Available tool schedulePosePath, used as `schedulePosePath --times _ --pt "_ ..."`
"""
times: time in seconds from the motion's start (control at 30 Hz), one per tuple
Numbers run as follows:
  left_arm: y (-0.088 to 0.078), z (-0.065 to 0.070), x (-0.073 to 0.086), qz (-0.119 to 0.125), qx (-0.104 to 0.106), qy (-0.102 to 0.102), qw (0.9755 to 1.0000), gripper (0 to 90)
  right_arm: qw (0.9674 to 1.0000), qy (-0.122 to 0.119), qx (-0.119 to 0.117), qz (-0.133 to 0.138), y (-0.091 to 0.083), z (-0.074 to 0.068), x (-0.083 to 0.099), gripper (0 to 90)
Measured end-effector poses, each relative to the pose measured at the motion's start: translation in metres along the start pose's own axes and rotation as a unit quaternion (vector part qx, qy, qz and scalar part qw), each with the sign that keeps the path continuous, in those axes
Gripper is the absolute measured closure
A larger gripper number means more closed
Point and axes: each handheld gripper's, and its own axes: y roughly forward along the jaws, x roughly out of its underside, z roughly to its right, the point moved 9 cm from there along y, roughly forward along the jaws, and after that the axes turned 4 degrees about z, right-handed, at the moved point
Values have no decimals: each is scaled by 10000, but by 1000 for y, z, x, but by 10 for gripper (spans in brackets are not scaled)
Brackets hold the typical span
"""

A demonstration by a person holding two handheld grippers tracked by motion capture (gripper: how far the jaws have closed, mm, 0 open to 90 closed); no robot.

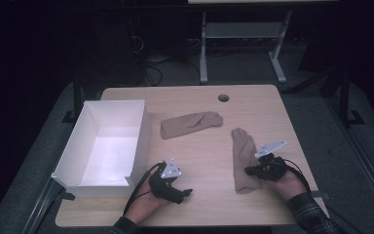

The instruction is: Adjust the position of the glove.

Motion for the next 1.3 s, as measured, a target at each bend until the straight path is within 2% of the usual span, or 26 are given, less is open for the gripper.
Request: schedulePosePath --times 0.1,0.8,0.9,0.97,1.03,1.17,1.2,1.3 --pt "0 0 0 -12 2 2 10000 126 10000 -73 -6 -7 -1 -3 2 899" --pt "0 0 0 30 -6 4 10000 126 9998 -179 -106 -62 -17 -31 24 899" --pt "0 0 0 30 -6 4 10000 126 9997 -212 -111 -61 -17 -32 24 897" --pt "0 0 0 29 -7 5 10000 126 9997 -231 -105 -55 -18 -32 23 879" --pt "0 0 0 29 -7 6 10000 126 9997 -194 -96 127 -24 -30 18 845" --pt "0 0 0 30 -7 6 10000 126 9990 -76 87 428 -33 -20 10 776" --pt "0 0 0 30 -7 6 10000 126 9990 -76 87 428 -33 -20 10 776" --pt "0 0 0 30 -6 2 10000 126 9973 60 415 596 -38 2 10 654"
